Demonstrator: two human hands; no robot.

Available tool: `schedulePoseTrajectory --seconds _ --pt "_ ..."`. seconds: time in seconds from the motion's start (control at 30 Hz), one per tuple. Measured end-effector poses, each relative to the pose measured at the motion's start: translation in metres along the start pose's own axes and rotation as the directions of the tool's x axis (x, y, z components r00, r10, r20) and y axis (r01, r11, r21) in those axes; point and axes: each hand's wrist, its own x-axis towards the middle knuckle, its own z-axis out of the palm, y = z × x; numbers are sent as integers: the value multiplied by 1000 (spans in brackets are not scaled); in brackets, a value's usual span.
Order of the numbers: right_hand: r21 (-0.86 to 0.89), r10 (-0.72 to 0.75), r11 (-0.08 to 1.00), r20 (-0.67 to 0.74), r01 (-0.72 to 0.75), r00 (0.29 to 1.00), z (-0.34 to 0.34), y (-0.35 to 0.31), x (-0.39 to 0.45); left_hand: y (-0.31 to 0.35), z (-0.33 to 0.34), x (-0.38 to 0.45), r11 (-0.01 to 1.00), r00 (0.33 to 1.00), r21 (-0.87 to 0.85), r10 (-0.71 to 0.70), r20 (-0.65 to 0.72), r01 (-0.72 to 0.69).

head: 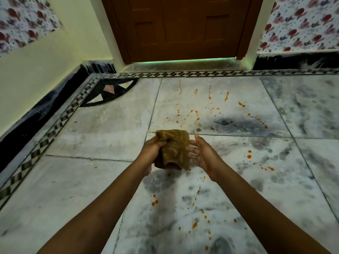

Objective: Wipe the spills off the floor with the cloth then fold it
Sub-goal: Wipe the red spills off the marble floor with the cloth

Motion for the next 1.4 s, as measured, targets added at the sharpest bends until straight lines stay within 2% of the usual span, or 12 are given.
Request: schedulePoseTrajectory --seconds 0.1,0.17,0.2,0.27,0.33,0.53,0.6,0.77,0.87,1.1,1.23,1.4 --pt "-101 -108 991 -227 87 968 -11 4 21 9 -16 31 997 985 -77 8 -172 -21" --pt "-359 -273 921 -322 150 907 -26 6 39 19 -26 58 980 954 149 164 -251 -130" --pt "-501 -349 853 -331 150 877 -34 7 48 24 -29 72 911 921 376 283 -267 -171" --pt "-666 -431 736 -320 123 844 -50 11 70 31 -28 98 589 844 798 485 -227 -124" --pt "-781 -485 616 -271 105 831 -62 15 93 31 -20 125 396 799 917 565 -207 -42" --pt "-957 -528 288 -137 25 838 -85 23 146 -42 -4 186 225 938 960 337 84 -167" --pt "-966 -546 259 -135 13 827 -93 24 160 -57 -1 182 246 936 951 337 100 -190" --pt "-960 -584 269 -225 -76 780 -104 30 193 -46 8 203 521 915 847 382 -125 -102" --pt "-946 -582 277 -304 -168 754 -101 39 203 -47 21 223 415 980 910 186 -75 -9" --pt "-953 -650 202 -304 -228 696 -99 48 210 -24 17 292 264 970 964 226 -96 34" --pt "-954 -630 198 -298 -223 717 -98 46 208 -4 34 320 210 988 975 150 47 -78" --pt "-949 -627 213 -315 -232 713 -97 45 207 -53 18 243 45 914 940 253 318 -339"
